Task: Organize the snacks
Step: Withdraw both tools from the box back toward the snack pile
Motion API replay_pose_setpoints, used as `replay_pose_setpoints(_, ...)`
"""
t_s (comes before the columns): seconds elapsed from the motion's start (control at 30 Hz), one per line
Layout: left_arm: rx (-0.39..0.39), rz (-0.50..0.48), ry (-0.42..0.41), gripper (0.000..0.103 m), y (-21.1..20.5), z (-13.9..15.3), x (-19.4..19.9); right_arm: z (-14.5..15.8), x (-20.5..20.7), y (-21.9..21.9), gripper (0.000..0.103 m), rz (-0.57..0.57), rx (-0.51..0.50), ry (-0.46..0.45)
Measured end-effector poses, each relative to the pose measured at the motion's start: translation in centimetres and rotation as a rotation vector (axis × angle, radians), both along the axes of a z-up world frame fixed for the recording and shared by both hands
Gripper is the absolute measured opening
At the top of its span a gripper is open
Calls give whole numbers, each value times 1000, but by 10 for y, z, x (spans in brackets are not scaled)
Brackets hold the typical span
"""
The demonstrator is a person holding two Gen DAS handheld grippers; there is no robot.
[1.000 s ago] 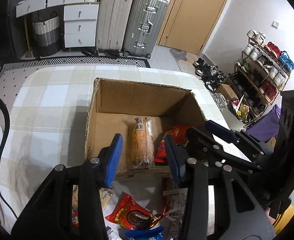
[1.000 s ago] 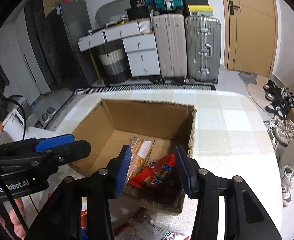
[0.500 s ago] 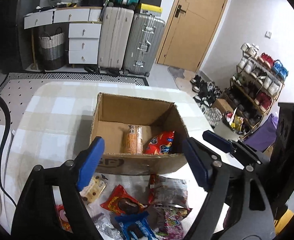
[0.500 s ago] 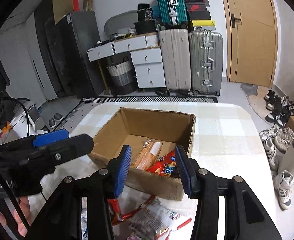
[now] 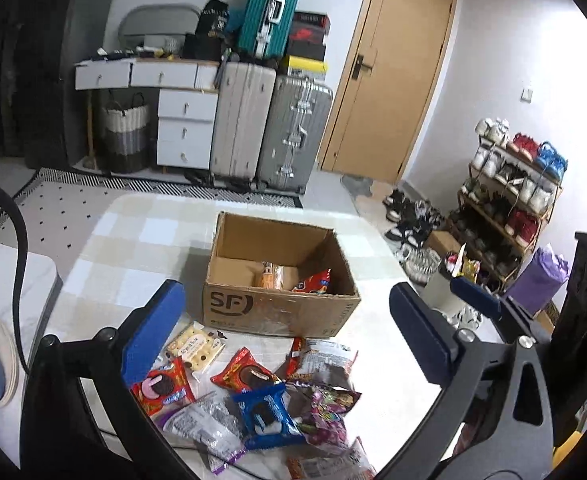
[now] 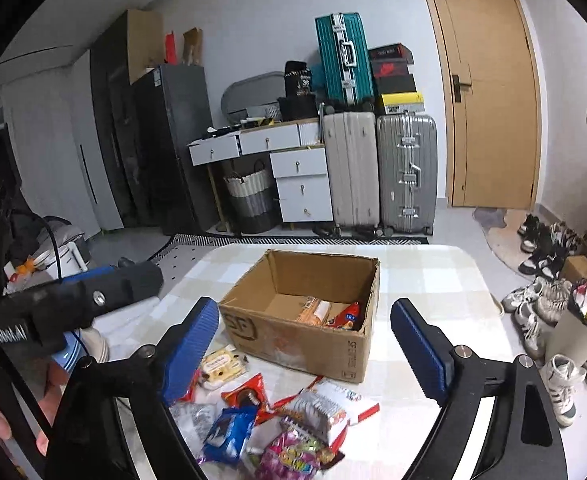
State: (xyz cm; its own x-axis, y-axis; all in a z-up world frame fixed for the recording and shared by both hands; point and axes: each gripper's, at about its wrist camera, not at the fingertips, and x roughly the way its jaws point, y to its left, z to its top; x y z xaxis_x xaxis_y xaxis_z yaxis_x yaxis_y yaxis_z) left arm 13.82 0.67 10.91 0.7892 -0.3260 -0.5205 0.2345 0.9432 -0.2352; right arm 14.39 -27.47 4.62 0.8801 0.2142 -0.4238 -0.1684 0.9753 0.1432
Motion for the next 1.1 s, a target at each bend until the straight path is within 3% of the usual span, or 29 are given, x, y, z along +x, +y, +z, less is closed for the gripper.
replay_pose_setpoints(0.27, 16, 28, -79, 102, 22, 24, -85, 9, -69, 9, 94, 13, -20, -79)
replay_pose_setpoints(0.37, 17, 39, -106, 102, 30, 26, -117, 7, -94, 16, 100, 16, -40, -108)
replay_pose_setpoints(0.57, 12, 76, -155, 102, 47, 19, -179, -9, -136, 25, 102, 24, -74, -174)
replay_pose_setpoints(0.8, 38, 91, -165, 102, 60, -22, -216, -51, -148, 20, 102, 93, -10, -138)
replay_pose_setpoints(0.9, 34, 89, -132, 102, 61, -49, -204, -76, -146, 19, 102, 107, 16, -81)
replay_pose_setpoints(1.1, 67, 83, -63, 102, 57, -104, -179, -115, -132, 21, 102, 116, -27, 73)
